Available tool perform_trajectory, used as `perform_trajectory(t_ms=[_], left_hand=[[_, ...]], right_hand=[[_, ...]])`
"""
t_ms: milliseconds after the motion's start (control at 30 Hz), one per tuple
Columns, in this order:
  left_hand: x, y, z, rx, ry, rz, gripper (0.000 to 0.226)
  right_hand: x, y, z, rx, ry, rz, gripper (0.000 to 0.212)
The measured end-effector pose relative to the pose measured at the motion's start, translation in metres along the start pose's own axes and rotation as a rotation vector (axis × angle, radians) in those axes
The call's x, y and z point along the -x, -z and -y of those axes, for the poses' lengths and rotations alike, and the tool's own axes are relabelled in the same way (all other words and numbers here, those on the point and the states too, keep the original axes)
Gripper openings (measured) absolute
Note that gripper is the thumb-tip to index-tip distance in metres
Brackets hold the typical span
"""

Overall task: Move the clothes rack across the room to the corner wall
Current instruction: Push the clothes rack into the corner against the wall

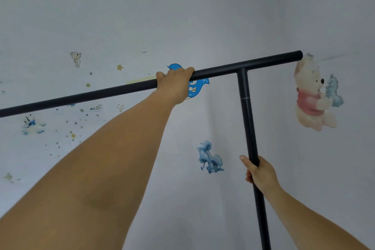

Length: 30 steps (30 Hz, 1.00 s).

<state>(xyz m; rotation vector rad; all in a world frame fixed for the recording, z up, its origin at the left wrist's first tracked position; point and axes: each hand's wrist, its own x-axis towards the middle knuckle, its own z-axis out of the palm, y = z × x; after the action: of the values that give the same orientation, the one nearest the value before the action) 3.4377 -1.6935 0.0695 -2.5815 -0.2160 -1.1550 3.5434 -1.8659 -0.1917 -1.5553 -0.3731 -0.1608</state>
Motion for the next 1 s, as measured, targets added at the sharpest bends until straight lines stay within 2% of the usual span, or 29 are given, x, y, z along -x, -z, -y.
perform_trajectory(t_ms=[300, 433, 633, 800, 1000], left_hand=[[-0.040, -0.041, 0.013, 0.015, 0.091, 0.123, 0.048], [-0.052, -0.063, 0.008, 0.059, 0.099, 0.184, 0.057], [-0.054, -0.103, -0.004, 0.026, 0.087, 0.084, 0.074], [-0.056, -0.108, 0.002, 0.040, 0.079, 0.065, 0.074], [-0.050, -0.104, 0.010, 0.041, 0.061, -0.002, 0.068]], right_hand=[[-0.065, -0.019, -0.015, 0.033, 0.025, 0.080, 0.029], [-0.083, -0.019, -0.034, 0.036, 0.002, 0.089, 0.029], [-0.103, -0.012, -0.046, 0.033, -0.033, 0.124, 0.030], [-0.107, -0.013, -0.047, 0.069, -0.038, 0.137, 0.032], [-0.102, -0.002, -0.042, 0.327, -0.016, 0.180, 0.044]])
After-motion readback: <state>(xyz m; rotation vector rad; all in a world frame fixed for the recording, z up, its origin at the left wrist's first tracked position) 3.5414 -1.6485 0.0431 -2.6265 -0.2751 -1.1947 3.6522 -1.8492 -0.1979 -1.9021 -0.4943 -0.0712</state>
